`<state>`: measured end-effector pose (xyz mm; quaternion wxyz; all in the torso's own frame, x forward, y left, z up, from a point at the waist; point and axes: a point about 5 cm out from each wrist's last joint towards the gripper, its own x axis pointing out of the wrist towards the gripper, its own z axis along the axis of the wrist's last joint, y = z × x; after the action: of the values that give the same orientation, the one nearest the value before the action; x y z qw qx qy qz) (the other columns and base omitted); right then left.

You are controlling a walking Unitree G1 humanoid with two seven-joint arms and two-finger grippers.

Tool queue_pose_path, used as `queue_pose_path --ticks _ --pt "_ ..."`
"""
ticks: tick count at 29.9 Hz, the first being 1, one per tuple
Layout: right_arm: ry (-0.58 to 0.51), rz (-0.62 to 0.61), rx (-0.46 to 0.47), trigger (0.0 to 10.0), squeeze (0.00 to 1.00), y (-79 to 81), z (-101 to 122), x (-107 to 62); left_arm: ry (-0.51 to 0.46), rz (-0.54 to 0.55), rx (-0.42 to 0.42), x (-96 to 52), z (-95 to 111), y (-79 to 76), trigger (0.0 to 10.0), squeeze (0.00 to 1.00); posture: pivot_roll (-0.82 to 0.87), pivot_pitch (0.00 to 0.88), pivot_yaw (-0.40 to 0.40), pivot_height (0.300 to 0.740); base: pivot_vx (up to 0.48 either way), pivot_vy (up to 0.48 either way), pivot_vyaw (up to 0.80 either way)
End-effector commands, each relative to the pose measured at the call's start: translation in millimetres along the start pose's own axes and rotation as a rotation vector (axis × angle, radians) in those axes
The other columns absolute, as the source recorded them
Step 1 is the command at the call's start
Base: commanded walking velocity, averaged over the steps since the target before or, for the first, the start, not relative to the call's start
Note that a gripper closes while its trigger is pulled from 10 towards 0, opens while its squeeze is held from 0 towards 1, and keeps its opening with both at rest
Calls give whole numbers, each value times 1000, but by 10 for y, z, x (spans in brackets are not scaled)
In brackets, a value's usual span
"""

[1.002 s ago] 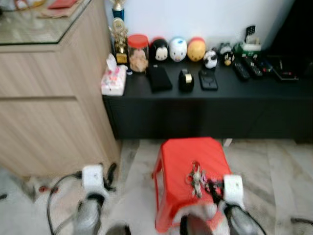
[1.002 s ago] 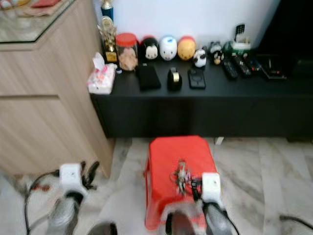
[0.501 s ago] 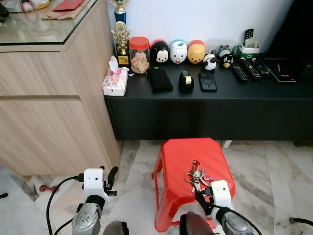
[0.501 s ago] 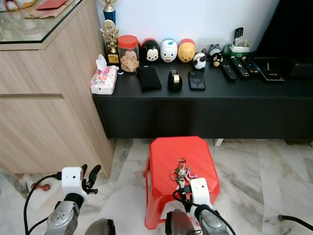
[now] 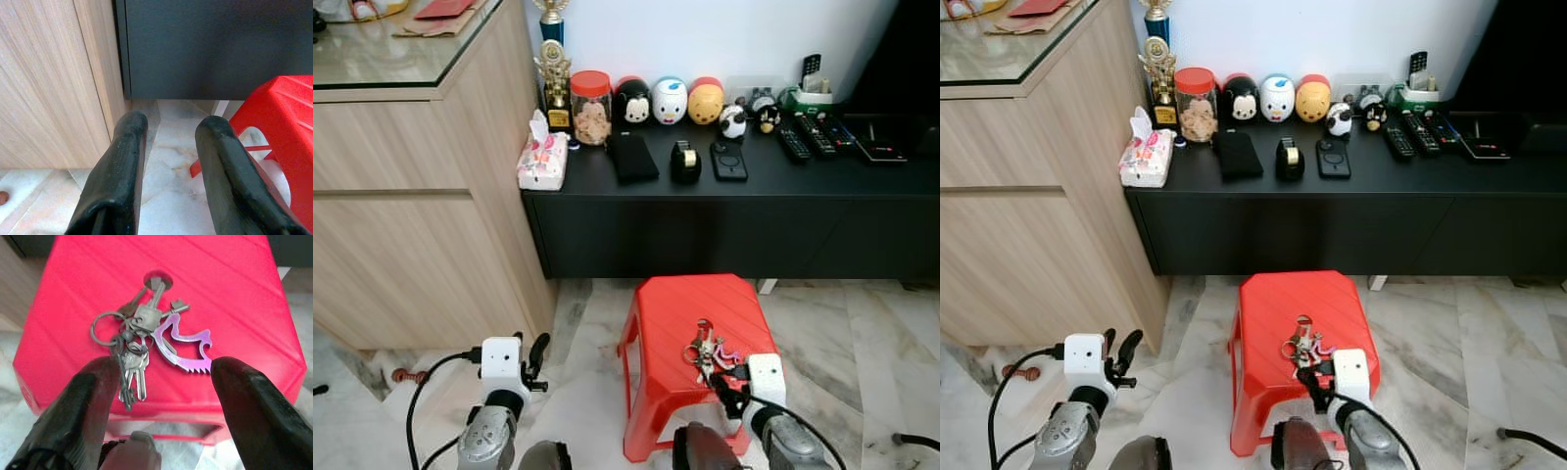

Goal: Hang keys on a hook

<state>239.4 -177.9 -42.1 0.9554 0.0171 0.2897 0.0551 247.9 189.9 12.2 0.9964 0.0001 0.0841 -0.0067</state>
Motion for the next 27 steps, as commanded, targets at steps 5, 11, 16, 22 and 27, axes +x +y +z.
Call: queue_pose_path --ticks 5,11,16,22,27 --pt "-56 -15 -17 10000 0 -14 55 -6 30 -15 8 -33 -69 -17 10000 0 -77 65 -35 606 0 0 0" --pt "-78 -3 -29 10000 0 -3 96 3 29 -13 11 -36 -68 -9 10000 0 -71 62 -37 581 0 0 0" --pt "-79 -8 -39 10000 0 30 143 37 23 -6 16 -34 -56 8 10000 0 -67 58 -41 581 0 0 0" --pt "-90 60 -38 10000 0 142 239 96 7 0 20 -8 -14 26 10000 0 -58 55 -46 581 0 0 0" --pt "-77 108 -52 10000 0 214 293 136 3 4 22 -4 -5 33 10000 0 -47 49 -55 581 0 0 0"
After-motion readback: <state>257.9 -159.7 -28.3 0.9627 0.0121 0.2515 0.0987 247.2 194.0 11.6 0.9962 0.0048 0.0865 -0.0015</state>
